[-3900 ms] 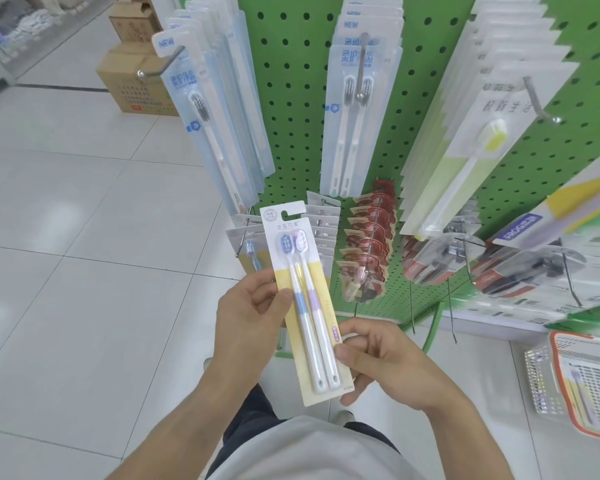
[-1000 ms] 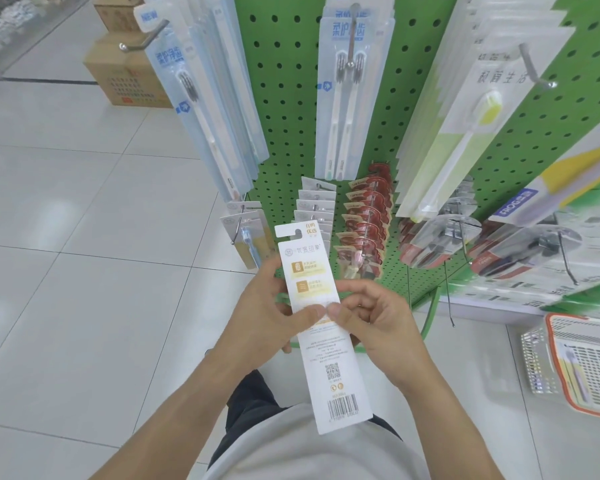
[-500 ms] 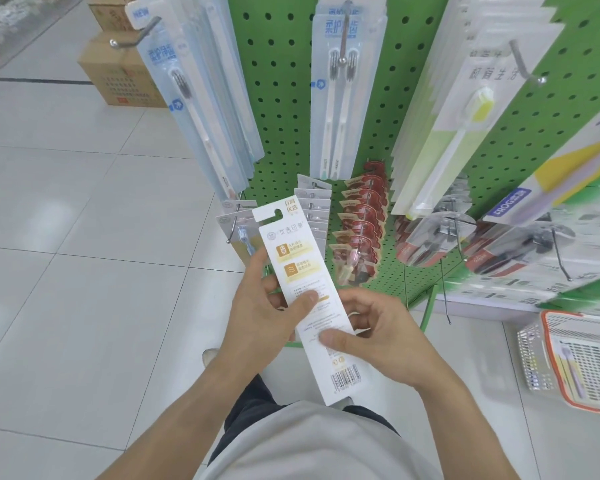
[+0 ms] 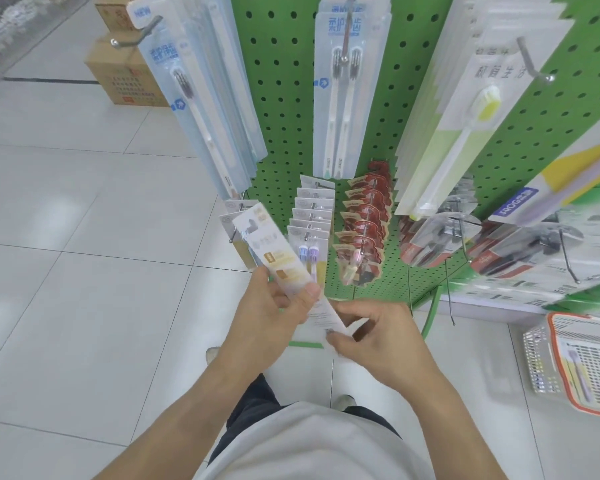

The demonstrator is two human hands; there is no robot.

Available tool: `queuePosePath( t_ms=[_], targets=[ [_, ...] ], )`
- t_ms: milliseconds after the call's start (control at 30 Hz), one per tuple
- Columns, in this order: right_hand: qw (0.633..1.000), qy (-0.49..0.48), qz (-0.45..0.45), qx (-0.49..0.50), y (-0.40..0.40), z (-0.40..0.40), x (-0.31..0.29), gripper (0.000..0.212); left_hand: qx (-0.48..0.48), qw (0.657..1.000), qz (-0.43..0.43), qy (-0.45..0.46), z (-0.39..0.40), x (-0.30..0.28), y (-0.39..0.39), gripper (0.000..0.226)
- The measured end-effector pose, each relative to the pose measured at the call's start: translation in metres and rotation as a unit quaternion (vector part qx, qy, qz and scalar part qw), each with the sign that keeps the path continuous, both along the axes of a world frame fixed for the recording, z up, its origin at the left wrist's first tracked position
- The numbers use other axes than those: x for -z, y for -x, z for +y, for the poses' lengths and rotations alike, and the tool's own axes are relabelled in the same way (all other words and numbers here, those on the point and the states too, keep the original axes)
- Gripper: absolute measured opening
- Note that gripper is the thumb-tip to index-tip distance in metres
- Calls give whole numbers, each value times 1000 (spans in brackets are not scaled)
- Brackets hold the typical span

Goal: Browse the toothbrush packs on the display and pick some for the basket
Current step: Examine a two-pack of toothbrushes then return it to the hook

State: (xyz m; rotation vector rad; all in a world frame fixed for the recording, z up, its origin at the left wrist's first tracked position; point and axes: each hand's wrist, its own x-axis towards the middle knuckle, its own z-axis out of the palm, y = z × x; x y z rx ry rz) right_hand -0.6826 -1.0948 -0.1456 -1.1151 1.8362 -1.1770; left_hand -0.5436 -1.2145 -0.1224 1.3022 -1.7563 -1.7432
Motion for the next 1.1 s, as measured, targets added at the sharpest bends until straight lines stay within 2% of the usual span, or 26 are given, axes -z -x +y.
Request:
queuePosePath(
  t_ms=[67, 133, 200, 300, 333, 433, 533, 633, 700, 767, 867, 1100],
  targets=[
    [997, 27, 75, 4, -4, -1, 8, 53, -1, 1000, -12, 12, 1, 2, 1, 50],
    [995, 48, 92, 2, -7, -1, 17, 50, -4, 1000, -15, 25, -1, 1, 1, 54],
    [996, 49, 73, 0, -7, 0, 18, 50, 9, 1000, 4, 5, -2, 1, 1, 53],
    [999, 29, 28, -15, -6, -1, 14, 51, -1, 998, 54, -32, 2, 1, 0, 19],
    [999, 25, 24, -18, -5, -1, 13, 50, -14, 998, 56, -28, 4, 2, -1, 16],
    [998, 12, 56, -22, -4, -2, 12, 47, -57, 997, 50, -13, 6, 10, -3, 23],
    [997, 17, 72, -1, -8, -6, 16, 30, -41, 998, 39, 2, 3, 11, -5, 23],
    [997, 51, 13, 57, -10, -11, 20, 8, -44, 998, 43, -6, 0, 10, -8, 22],
    [994, 27, -54, 89, -7, -16, 19, 10, -36, 998, 52, -24, -4, 12, -9, 22],
    [991, 6, -84, 105, -5, -20, 20, 20, -18, 998, 52, -43, -8, 19, -10, 21],
    [993, -12, -68, 93, -2, -24, 27, 25, 0, 997, 37, -64, -8, 31, -9, 18],
    [998, -41, -21, 51, -4, -31, 42, 9, -18, 1000, 0, -15, -7, 50, -9, 15]
  ],
)
